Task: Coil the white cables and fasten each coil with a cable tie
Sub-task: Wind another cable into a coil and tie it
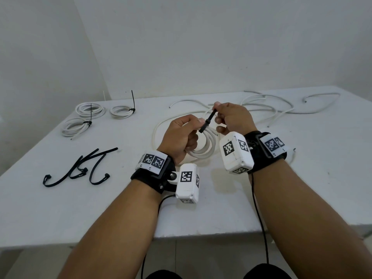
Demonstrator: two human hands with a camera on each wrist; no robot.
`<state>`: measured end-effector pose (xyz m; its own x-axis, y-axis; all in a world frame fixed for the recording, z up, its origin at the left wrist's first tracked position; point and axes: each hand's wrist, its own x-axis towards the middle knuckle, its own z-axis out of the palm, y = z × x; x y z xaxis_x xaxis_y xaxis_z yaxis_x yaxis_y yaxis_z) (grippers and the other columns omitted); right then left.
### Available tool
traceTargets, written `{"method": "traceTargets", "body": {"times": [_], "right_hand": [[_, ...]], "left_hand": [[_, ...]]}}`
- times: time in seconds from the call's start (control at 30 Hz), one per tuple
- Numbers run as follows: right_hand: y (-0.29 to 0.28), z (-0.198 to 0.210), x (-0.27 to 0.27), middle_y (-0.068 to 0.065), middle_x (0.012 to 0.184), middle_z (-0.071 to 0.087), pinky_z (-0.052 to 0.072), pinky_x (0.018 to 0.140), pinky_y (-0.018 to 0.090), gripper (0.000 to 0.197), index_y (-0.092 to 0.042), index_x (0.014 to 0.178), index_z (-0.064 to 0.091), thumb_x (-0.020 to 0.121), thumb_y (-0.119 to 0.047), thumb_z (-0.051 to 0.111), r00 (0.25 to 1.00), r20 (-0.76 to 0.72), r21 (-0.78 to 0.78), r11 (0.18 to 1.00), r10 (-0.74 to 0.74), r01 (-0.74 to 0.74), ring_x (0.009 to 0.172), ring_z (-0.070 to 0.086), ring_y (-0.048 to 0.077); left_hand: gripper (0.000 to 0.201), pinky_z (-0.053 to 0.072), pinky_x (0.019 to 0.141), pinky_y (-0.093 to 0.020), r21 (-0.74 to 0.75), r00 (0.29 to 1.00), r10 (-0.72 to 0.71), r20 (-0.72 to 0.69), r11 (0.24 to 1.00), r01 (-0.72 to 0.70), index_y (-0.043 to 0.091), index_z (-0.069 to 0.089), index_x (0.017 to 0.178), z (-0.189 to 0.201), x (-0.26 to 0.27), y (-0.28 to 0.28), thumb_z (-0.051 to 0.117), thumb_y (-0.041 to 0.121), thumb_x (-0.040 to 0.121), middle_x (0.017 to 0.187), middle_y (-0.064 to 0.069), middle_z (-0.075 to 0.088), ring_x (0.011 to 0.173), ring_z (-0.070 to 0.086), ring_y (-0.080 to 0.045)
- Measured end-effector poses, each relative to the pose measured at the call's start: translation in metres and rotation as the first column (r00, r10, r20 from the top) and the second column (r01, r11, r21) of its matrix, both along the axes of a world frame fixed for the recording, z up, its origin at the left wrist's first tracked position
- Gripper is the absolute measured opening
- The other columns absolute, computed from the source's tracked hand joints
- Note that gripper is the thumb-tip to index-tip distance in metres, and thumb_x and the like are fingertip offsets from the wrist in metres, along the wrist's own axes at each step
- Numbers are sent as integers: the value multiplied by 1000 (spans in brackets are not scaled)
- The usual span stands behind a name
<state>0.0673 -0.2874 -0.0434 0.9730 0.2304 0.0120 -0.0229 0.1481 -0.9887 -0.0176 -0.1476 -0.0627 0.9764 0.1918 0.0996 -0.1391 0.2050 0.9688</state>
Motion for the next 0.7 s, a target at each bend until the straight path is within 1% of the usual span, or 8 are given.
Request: {"method": "traceTargets", "body": {"times": [0.1,0.17,0.23,0.27,0.4,0.5,0.6,0.7], "right_hand": [[9,-1,-7,-4,58,53,43,54,28,22,-10,88,65,94,-31,64,996,-73,68,997,41,-36,60,53,15],[15,-4,-10,1,71,65,50,68,36,31,-10,88,69,90,-41,66,977,-133,62,985,166,-159,70,61,20],[17,-9,-13,7,86,72,53,80,41,30,-13,83,75,90,-40,67,965,-83,33,968,250,-248,80,66,23],[17,-9,-13,8,88,73,53,81,42,26,-14,81,76,91,-36,66,966,-35,22,967,256,-255,81,67,23],[14,0,-14,0,72,69,42,61,29,25,-15,77,71,96,-27,61,983,72,-68,984,167,-162,77,60,20],[15,-2,-16,-6,63,67,43,58,25,25,-15,76,69,96,-28,60,988,102,-98,990,113,-103,70,61,15],[15,-1,-18,-3,59,63,45,49,21,26,-9,77,67,97,-24,59,992,77,-12,995,102,-102,55,61,11],[19,-2,-19,1,59,59,45,46,22,26,-7,76,68,97,-22,60,991,69,-5,993,115,-115,51,59,13]], "left_hand": [[19,12,41,-20,-97,999,24,-35,995,-28,4,54,80,1,1,2,53,12,97,44,8,20,36,16,-7],[19,13,39,-19,-159,997,40,-62,986,-49,7,50,80,1,1,4,53,14,97,44,8,19,36,15,-7],[19,14,38,-18,-171,995,50,-83,983,-63,10,54,78,2,1,4,53,16,96,44,8,19,36,16,-7],[17,15,38,-18,-169,995,42,-90,984,-57,11,58,80,2,2,3,53,16,96,45,8,18,37,16,-7],[33,16,38,-18,-126,996,-10,-92,992,-2,19,45,66,2,3,4,53,16,97,46,7,17,37,14,-8],[38,15,41,-19,-80,994,-90,-55,993,86,21,53,58,2,1,7,55,14,96,44,8,19,38,14,-8],[9,21,42,-19,16,983,-184,-13,983,185,15,60,76,4,-5,12,63,10,83,46,7,33,38,23,-8],[16,29,41,-19,110,985,-170,-12,979,170,10,57,84,2,-6,18,70,6,76,53,2,46,39,29,-9]]}}
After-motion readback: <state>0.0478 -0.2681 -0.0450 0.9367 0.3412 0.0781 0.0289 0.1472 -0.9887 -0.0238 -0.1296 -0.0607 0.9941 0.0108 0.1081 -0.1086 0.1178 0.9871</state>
